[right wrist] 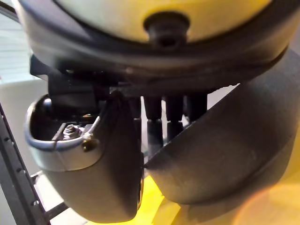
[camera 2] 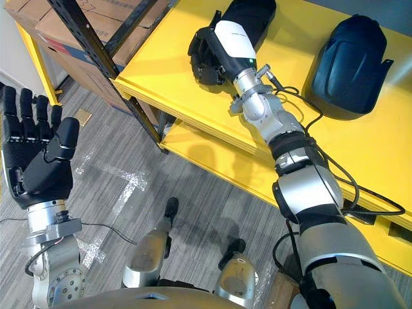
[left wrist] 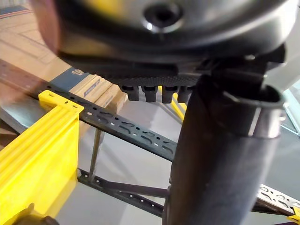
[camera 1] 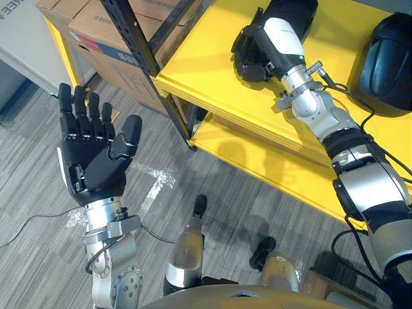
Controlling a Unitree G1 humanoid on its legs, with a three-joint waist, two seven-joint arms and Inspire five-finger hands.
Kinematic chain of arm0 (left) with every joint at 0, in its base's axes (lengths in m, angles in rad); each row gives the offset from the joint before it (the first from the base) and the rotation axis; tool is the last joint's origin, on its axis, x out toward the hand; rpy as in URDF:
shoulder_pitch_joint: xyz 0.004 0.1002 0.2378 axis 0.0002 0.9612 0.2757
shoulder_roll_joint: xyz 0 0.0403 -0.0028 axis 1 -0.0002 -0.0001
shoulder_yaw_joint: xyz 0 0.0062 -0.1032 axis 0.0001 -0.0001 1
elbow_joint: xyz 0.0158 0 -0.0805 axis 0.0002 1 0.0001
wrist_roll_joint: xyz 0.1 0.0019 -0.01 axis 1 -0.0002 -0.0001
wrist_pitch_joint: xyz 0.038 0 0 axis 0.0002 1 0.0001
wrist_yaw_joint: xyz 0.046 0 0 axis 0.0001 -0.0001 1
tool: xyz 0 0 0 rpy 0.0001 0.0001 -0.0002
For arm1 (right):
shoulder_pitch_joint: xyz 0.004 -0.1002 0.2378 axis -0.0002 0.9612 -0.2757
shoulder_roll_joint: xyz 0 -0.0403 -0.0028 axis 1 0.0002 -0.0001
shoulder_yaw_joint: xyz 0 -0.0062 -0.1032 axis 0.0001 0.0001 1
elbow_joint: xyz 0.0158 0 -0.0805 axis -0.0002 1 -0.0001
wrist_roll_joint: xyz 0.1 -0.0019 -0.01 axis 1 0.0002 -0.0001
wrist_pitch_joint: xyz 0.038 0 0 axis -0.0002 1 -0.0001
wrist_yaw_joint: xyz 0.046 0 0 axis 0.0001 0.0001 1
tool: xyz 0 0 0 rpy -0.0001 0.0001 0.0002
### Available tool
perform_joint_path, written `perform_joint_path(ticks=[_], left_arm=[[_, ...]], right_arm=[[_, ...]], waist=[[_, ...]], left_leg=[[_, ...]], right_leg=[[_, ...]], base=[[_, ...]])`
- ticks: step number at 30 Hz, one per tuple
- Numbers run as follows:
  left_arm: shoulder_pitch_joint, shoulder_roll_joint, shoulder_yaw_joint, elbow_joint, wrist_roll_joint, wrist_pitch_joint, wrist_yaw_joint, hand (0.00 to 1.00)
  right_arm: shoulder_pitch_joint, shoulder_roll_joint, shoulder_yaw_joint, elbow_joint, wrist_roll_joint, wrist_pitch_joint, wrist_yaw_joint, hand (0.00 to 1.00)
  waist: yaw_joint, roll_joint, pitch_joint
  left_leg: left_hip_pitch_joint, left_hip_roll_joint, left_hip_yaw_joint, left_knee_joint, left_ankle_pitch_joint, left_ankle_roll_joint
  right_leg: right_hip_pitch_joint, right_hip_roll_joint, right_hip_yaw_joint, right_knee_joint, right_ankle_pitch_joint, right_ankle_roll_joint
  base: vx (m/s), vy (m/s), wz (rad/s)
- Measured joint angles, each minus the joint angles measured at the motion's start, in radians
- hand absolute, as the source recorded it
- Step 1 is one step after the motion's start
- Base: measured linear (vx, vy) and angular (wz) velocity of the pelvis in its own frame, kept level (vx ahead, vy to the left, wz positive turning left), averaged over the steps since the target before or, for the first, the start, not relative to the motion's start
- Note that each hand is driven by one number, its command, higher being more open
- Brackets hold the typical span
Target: Walk over and take three plastic housings, then place them on the shelf
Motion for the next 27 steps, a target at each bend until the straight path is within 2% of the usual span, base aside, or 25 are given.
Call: perform_joint_path(ticks=[5, 8, 9, 16, 20, 25, 27], left_arm=[[0.002, 0.01, -0.031, 0.037, 0.0, 0.0, 0.002, 1.0], [-0.001, 0.01, -0.031, 0.039, -0.001, 0.0, 0.0, 1.0], [-0.002, 0.011, -0.031, 0.039, 0.0, 0.0, -0.006, 1.0], [-0.001, 0.05, -0.069, 0.04, 0.002, 0.012, -0.067, 1.0], [-0.039, 0.06, -0.094, 0.072, 0.005, 0.027, -0.095, 1.0], [-0.052, 0.076, -0.091, 0.082, 0.005, 0.055, -0.118, 1.0], [-0.058, 0.076, -0.092, 0.082, 0.009, 0.061, -0.128, 1.0]], right_arm=[[-0.046, -0.011, 0.011, 0.038, 0.0, -0.009, 0.0, 0.0], [-0.055, -0.032, 0.016, 0.06, -0.001, -0.027, 0.0, 0.0], [-0.056, -0.038, 0.016, 0.06, -0.001, -0.029, 0.0, 1.0], [-0.06, -0.042, 0.028, 0.051, -0.042, -0.04, 0.008, 1.0], [-0.06, -0.073, 0.059, 0.013, -0.046, -0.04, 0.021, 1.0], [-0.028, -0.084, 0.077, -0.138, -0.045, -0.033, 0.042, 1.0], [0.011, -0.093, 0.077, -0.195, -0.038, -0.033, 0.049, 1.0]], waist=[[0.004, 0.003, 0.002], [0.017, 0.005, 0.003], [0.021, 0.005, 0.003], [0.021, 0.009, 0.001], [0.014, 0.012, 0.0], [-0.01, 0.013, -0.009], [-0.012, 0.013, -0.03]], left_leg=[[-0.014, 0.001, 0.001, 0.001, 0.001, 0.0], [-0.012, 0.003, 0.001, 0.001, 0.0, 0.0], [-0.012, 0.005, 0.001, 0.001, -0.001, -0.002], [0.006, 0.013, 0.018, 0.0, -0.001, -0.007], [0.025, 0.017, 0.027, 0.0, -0.002, -0.008], [0.064, 0.02, 0.06, 0.0, -0.007, -0.009], [0.066, 0.021, 0.063, -0.001, -0.007, -0.008]], right_leg=[[-0.019, 0.0, 0.003, 0.007, -0.001, -0.001], [-0.02, -0.002, 0.003, 0.02, -0.011, -0.002], [-0.024, -0.001, 0.004, 0.025, -0.014, -0.005], [-0.025, 0.003, 0.024, 0.037, -0.024, -0.006], [-0.009, 0.007, 0.03, 0.031, -0.023, -0.005], [0.025, 0.017, 0.05, 0.0, -0.008, 0.0], [0.033, 0.021, 0.049, -0.023, 0.002, 0.002]], base=[[-0.01, -0.051, 0.0], [-0.01, -0.052, 0.01], [-0.01, -0.049, -0.02], [-0.01, -0.059, -0.08], [-0.01, -0.039, -0.06], [-0.02, -0.034, -0.15], [-0.01, -0.01, -0.07]])
